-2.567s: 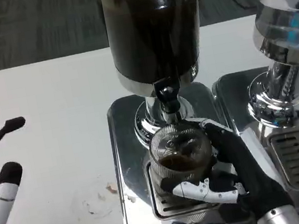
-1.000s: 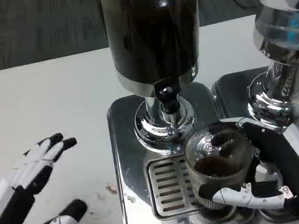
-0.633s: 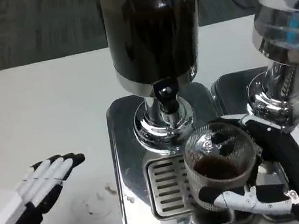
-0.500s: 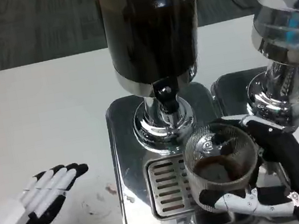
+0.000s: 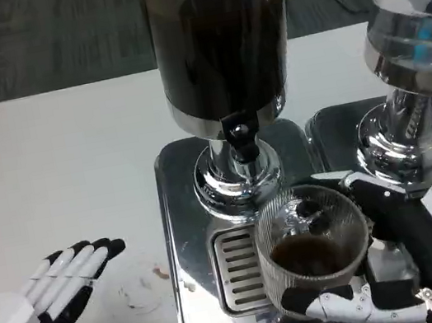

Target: Grasp the cup under the faucet to collect the drink, then remove the cup.

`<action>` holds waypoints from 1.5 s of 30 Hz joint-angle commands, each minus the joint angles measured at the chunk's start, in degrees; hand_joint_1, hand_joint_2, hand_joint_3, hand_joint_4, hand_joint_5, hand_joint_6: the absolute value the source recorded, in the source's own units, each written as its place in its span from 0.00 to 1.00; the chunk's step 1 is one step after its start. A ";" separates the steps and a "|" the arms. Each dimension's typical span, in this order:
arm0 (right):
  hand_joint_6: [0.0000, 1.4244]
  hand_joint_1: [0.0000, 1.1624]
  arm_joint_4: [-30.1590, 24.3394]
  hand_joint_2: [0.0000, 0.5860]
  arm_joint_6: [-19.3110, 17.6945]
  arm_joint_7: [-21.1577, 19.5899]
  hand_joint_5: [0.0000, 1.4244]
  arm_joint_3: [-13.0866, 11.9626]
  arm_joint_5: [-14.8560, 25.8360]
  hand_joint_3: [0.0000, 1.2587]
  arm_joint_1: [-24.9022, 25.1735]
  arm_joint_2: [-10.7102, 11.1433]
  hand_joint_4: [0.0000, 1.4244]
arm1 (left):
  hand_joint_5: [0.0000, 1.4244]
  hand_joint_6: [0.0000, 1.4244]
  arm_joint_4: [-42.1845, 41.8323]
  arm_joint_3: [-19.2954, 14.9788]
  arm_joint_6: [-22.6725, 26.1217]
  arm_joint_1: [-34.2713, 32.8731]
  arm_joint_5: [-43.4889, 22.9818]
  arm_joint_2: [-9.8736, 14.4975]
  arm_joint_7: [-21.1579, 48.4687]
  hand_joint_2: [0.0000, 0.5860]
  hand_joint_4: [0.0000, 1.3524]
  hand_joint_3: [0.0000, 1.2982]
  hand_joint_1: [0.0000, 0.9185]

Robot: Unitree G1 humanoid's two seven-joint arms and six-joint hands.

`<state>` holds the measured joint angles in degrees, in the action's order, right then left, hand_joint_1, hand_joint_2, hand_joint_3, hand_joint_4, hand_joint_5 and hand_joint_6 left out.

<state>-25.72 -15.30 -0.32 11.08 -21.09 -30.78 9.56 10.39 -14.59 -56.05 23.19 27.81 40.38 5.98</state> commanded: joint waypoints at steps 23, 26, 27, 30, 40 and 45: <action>0.72 0.82 -5.81 0.27 0.44 2.52 0.55 -1.07 2.64 0.38 -1.64 -0.32 0.38 | 0.00 0.00 -5.83 -0.14 5.20 4.06 -0.59 -1.35 -1.08 0.43 0.00 0.00 0.00; 0.73 0.80 -5.42 0.28 0.58 2.78 0.56 -1.20 2.87 0.38 -1.00 -0.29 0.39 | 0.00 0.00 -5.60 -0.19 5.33 4.08 -0.80 -1.32 -1.10 0.43 0.00 0.00 0.00; 0.73 0.80 -5.36 0.28 0.47 2.87 0.56 -1.18 2.82 0.38 -0.89 -0.23 0.39 | 0.00 0.00 -5.52 -0.19 5.30 4.05 -0.77 -1.33 -1.16 0.43 0.00 0.00 0.00; 0.73 0.80 -5.19 0.28 0.36 2.99 0.56 -1.25 3.00 0.38 -1.04 -0.22 0.39 | 0.00 0.00 -5.84 -0.36 5.36 4.22 -0.64 -1.33 -1.23 0.43 0.00 0.00 0.00; 0.74 0.80 -5.65 0.28 0.48 3.41 0.56 -1.03 2.72 0.39 -1.51 -0.56 0.39 | 0.00 0.00 -5.39 -0.07 5.09 4.17 -0.74 -1.13 -1.29 0.43 0.00 0.00 0.00; 0.74 0.80 -6.12 0.28 1.10 3.47 0.56 -0.43 2.52 0.39 -2.05 -0.91 0.39 | 0.00 0.00 -5.34 0.00 5.11 4.19 -0.90 -1.12 -1.19 0.43 0.00 0.00 0.00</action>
<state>-29.75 -14.24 3.59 10.19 -19.47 -32.63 9.44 5.12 -14.67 -51.13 27.06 27.56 39.40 5.48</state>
